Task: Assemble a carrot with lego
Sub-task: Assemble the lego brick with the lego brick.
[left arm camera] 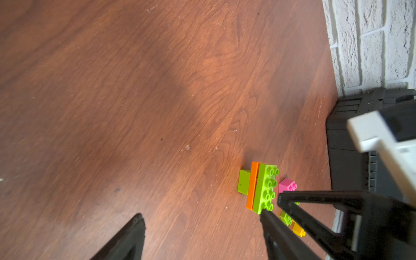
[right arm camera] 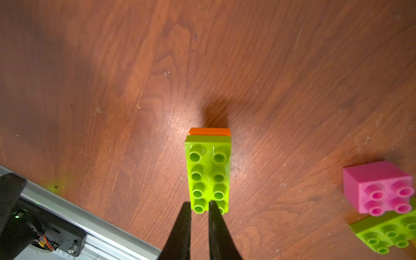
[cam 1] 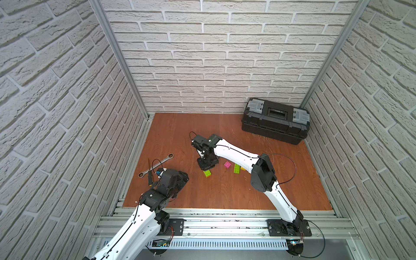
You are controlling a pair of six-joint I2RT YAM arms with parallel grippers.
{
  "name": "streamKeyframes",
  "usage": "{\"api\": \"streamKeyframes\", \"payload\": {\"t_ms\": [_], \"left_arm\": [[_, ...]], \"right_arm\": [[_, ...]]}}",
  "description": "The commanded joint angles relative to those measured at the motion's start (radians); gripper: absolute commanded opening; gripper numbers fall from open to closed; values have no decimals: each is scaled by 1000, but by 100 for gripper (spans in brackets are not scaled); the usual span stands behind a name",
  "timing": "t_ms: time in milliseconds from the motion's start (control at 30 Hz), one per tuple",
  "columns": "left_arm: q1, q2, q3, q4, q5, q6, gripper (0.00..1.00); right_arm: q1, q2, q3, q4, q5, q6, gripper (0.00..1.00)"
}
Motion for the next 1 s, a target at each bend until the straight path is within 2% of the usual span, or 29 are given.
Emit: {"api": "streamKeyframes", "payload": {"t_ms": [0, 167, 467, 667, 967], "left_arm": [[-2, -10, -13, 10, -13, -8, 83], [-3, -14, -10, 5, -13, -7, 83], [-3, -19, -12, 1, -14, -7, 83], [-3, -27, -14, -4, -20, -9, 83], [-1, -21, -4, -7, -19, -5, 83]], "right_arm": [[4, 7, 58, -21, 23, 6, 18], [2, 42, 96, -21, 18, 8, 18], [1, 119, 66, -2, 5, 5, 16], [1, 43, -69, 110, -1, 15, 16], [-4, -37, -61, 105, 20, 6, 17]]}}
